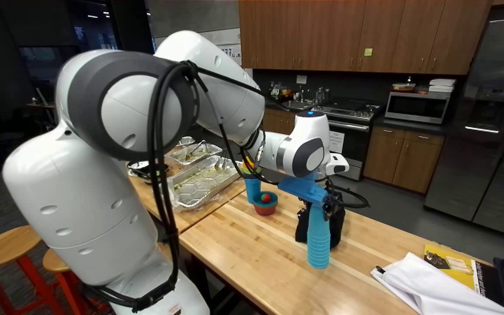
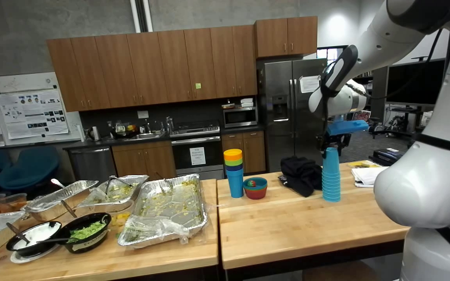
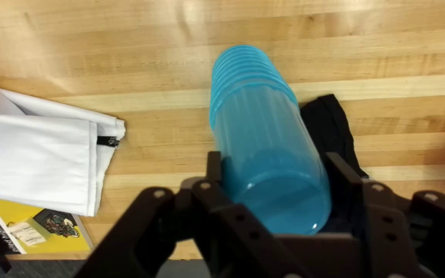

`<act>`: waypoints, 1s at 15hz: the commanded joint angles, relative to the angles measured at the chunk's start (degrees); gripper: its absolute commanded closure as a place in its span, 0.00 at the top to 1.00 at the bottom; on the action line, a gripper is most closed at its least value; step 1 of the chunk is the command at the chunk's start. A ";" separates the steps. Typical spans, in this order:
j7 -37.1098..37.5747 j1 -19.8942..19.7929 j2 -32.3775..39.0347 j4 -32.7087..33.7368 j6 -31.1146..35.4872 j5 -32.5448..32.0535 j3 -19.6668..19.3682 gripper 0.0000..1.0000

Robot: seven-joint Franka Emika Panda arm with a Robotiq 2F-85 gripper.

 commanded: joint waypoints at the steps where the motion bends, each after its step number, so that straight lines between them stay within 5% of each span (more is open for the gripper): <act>1: 3.48 1.35 -2.15 -5.27 2.58 -3.18 2.17 0.39; 9: 5.99 2.67 -4.29 -8.05 3.99 -3.55 5.21 0.39; 15: 2.18 5.37 -5.11 -7.75 2.23 2.42 4.49 0.39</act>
